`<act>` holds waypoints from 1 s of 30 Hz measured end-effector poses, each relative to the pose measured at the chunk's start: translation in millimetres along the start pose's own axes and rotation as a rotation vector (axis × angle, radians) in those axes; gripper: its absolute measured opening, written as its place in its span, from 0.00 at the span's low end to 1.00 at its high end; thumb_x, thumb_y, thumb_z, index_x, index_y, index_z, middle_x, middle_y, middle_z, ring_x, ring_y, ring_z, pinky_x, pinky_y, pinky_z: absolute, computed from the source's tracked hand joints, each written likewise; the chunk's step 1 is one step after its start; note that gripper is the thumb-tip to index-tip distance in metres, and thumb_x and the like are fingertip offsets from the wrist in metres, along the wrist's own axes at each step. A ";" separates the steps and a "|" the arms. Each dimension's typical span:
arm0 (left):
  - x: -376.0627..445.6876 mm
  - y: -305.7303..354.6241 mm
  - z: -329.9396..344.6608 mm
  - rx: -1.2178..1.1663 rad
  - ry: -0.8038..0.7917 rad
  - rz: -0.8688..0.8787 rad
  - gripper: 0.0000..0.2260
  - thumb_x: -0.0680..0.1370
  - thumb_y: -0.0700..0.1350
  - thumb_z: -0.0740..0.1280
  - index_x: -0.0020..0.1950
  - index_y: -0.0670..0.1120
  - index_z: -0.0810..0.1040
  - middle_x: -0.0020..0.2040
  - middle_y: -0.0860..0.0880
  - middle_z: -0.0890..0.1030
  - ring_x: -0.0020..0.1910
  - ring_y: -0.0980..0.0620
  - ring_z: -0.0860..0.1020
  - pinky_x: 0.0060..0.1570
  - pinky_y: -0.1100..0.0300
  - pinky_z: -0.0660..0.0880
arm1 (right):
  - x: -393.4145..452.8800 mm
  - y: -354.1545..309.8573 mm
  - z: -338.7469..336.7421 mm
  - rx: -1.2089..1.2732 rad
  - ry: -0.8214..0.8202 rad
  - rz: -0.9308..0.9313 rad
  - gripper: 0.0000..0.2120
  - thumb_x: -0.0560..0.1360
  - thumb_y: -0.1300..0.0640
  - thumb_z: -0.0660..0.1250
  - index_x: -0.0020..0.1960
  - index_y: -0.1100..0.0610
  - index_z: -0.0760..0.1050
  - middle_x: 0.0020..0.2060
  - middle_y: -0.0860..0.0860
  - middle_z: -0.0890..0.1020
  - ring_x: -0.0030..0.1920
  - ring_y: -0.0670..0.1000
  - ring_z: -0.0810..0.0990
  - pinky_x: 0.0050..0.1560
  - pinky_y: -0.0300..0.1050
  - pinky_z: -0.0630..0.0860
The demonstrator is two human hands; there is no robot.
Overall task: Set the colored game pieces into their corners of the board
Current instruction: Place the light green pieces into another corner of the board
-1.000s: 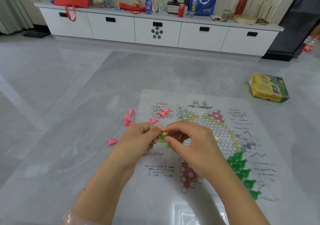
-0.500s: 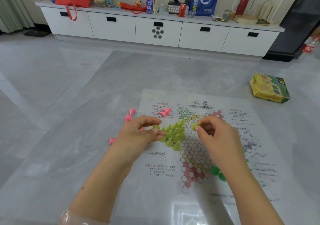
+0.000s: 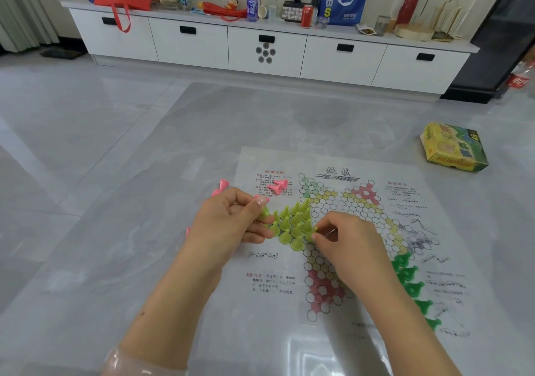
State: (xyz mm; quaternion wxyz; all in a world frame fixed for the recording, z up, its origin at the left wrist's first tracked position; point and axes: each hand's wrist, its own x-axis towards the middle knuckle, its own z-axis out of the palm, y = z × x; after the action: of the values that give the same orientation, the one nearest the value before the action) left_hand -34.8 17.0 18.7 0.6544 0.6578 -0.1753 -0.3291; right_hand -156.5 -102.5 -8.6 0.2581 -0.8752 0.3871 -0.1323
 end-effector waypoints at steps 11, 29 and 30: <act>3.3 -5.0 -3.3 0.103 0.041 0.048 0.11 0.78 0.44 0.62 0.37 0.45 0.79 0.27 0.51 0.74 0.22 0.58 0.70 0.22 0.71 0.66 | -0.8 0.9 5.6 -0.062 0.018 -0.059 0.02 0.72 0.54 0.68 0.44 0.51 0.77 0.43 0.45 0.76 0.43 0.46 0.73 0.40 0.39 0.68; 2.2 -4.4 -1.4 0.112 0.018 0.044 0.12 0.77 0.46 0.64 0.35 0.44 0.76 0.25 0.53 0.77 0.21 0.60 0.70 0.21 0.71 0.65 | -2.0 0.4 6.1 -0.083 0.035 -0.079 0.04 0.72 0.52 0.67 0.46 0.51 0.77 0.43 0.44 0.75 0.45 0.46 0.72 0.43 0.39 0.68; 2.1 -4.2 -1.6 0.111 0.017 0.046 0.11 0.77 0.45 0.64 0.35 0.44 0.76 0.25 0.53 0.77 0.21 0.60 0.70 0.21 0.71 0.65 | -2.0 0.4 5.7 -0.083 0.030 -0.083 0.05 0.72 0.52 0.68 0.47 0.51 0.77 0.43 0.44 0.75 0.45 0.46 0.73 0.44 0.39 0.68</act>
State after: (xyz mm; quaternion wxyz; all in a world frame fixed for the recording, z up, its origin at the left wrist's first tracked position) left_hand -33.1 17.1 14.0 0.6257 0.6917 -0.2030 -0.2981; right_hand -155.6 -99.3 -13.6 0.2098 -0.8985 0.3594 -0.1400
